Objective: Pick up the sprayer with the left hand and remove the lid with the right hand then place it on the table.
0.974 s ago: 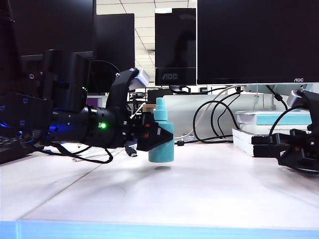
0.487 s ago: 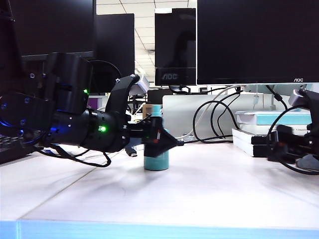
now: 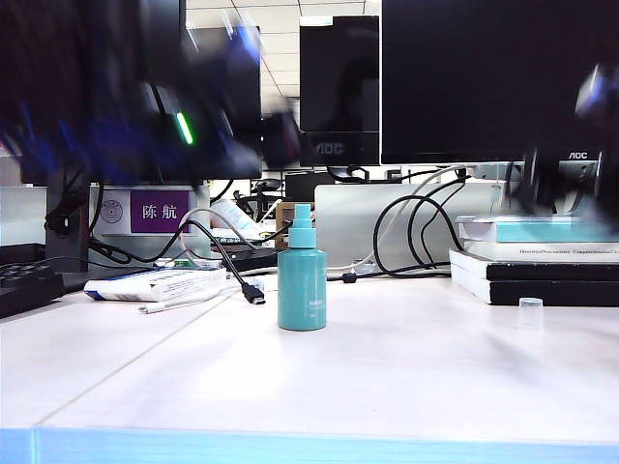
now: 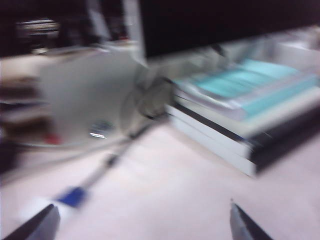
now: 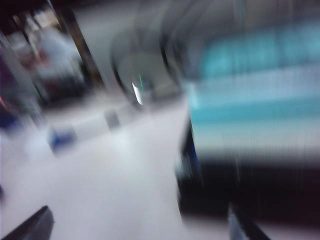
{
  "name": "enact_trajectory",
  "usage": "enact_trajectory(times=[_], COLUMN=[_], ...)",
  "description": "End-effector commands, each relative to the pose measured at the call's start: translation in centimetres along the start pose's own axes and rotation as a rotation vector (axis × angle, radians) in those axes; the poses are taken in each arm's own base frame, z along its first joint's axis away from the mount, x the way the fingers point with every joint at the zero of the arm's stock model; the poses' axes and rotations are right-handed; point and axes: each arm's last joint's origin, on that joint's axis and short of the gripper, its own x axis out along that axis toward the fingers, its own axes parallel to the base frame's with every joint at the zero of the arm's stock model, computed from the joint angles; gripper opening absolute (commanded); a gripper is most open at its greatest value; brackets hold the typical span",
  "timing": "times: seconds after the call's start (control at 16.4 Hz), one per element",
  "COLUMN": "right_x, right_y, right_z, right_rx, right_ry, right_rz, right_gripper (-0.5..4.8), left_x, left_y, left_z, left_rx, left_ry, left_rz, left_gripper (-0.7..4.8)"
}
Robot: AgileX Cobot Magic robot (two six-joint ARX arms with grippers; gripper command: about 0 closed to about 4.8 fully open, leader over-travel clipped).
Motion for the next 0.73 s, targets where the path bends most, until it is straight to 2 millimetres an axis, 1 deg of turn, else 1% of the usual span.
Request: enact_trajectory(times=[0.06,0.12,0.18,0.24,0.3,0.37,0.43,0.49,0.55,0.61,0.67,0.73], right_x=[-2.0,-3.9,-5.5,-7.1,-9.4,-11.8,-13.4,-14.2,-14.7,-14.6,-14.3,-13.9], right_y=[1.6,2.4,2.9,3.5,4.1,4.6,4.9,4.9,4.8,4.6,4.2,3.6], right_z=[5.0,7.4,9.0,10.3,11.6,12.3,12.6,12.4,11.8,10.7,9.4,7.5], right_rx=[-0.017,-0.024,-0.037,-0.046,-0.057,-0.126,-0.155,-0.153,-0.149,-0.141,-0.136,-0.114], right_ry=[-0.179,-0.219,-0.225,-0.219,-0.214,-0.247,-0.282,-0.285,-0.269,-0.247,-0.210,-0.157], right_rz=[0.043,0.032,0.007,-0.009,-0.018,-0.018,-0.015,-0.026,-0.036,-0.038,-0.046,-0.056], right_gripper=[4.79,4.79,4.79,4.13,1.45,-0.07,-0.02,-0.02,-0.02,-0.02,-0.02,-0.02], left_x=[-3.6,-7.3,-10.5,-13.5,-17.6,-21.8,-24.8,-26.8,-28.5,-29.2,-29.6,-29.2], left_y=[0.9,1.2,1.3,1.3,1.2,0.9,0.6,0.2,-0.1,-0.3,-0.5,-0.6], left_z=[5.9,9.9,12.5,14.5,16.4,17.5,17.4,16.8,15.2,13.9,12.6,10.6], left_rx=[0.044,0.124,0.177,0.200,0.197,0.188,0.190,0.204,0.223,0.234,0.237,0.201], left_ry=[0.022,0.007,-0.021,-0.066,-0.133,-0.186,-0.191,-0.149,-0.028,0.056,0.104,0.116], left_rz=[0.122,0.250,0.353,0.427,0.502,0.551,0.553,0.539,0.518,0.500,0.488,0.485], left_gripper=[4.79,4.79,4.79,4.79,4.25,3.52,2.98,2.79,2.72,2.69,2.56,2.24])
